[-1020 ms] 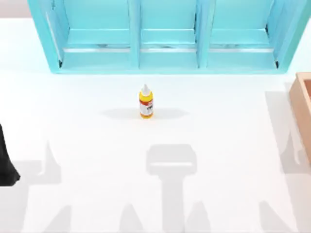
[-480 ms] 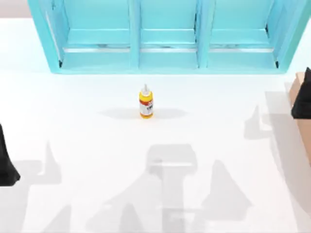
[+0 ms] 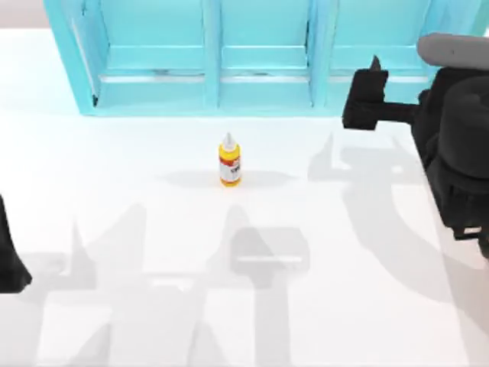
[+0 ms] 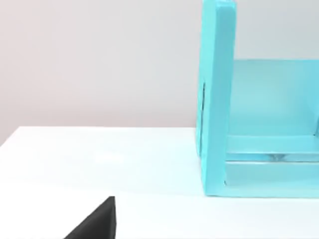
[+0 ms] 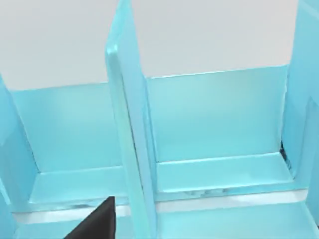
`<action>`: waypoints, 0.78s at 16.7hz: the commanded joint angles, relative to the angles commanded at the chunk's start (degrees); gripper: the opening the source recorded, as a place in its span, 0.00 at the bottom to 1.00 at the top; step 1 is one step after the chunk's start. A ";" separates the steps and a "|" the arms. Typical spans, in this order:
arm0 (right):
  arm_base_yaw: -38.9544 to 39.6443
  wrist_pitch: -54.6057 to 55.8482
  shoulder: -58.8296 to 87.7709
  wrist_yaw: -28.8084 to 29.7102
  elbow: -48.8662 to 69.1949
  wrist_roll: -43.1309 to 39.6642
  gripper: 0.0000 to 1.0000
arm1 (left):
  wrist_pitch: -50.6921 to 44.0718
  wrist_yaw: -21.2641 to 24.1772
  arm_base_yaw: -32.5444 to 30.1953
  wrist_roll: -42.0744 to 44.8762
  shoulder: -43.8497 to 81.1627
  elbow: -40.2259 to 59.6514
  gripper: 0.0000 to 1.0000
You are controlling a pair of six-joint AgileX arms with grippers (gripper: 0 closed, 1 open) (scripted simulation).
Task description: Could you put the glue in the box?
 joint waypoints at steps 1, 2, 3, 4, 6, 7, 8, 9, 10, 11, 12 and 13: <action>1.82 1.40 3.35 1.68 1.85 0.64 1.00 | 0.00 0.00 0.00 0.00 0.00 0.00 1.00; 3.52 2.65 7.11 3.30 3.52 1.22 1.00 | 0.00 0.00 0.00 0.00 0.00 0.00 1.00; 5.20 3.77 11.32 4.91 5.09 1.72 1.00 | 0.00 0.00 0.00 0.00 0.00 0.00 1.00; 6.93 4.81 15.91 6.55 6.59 2.17 1.00 | 0.00 0.00 0.00 0.00 0.00 0.00 1.00; 10.79 6.85 26.22 10.19 9.59 2.89 1.00 | 0.00 0.00 0.00 0.00 0.00 0.00 1.00; 12.75 7.97 31.21 12.17 11.19 3.25 1.00 | 0.00 0.00 0.00 0.00 0.00 0.00 1.00; 14.64 9.15 35.82 14.19 12.85 3.65 1.00 | 0.00 0.00 0.00 0.00 0.00 0.00 1.00; 16.42 10.35 39.85 16.14 14.57 4.09 1.00 | 0.00 0.00 0.00 0.00 0.00 0.00 1.00; 18.11 11.51 43.37 17.88 16.22 4.57 1.00 | 0.00 0.00 0.00 0.00 0.00 0.00 1.00; 19.70 12.66 46.46 19.45 17.80 5.08 1.00 | 0.00 0.00 0.00 0.00 0.00 0.00 1.00; 21.15 13.83 49.11 20.84 19.33 5.63 1.00 | 0.00 0.00 0.00 0.00 0.00 0.00 1.00; 22.30 14.96 51.09 21.96 20.77 6.22 1.00 | 0.00 0.00 0.00 0.00 0.00 0.00 1.00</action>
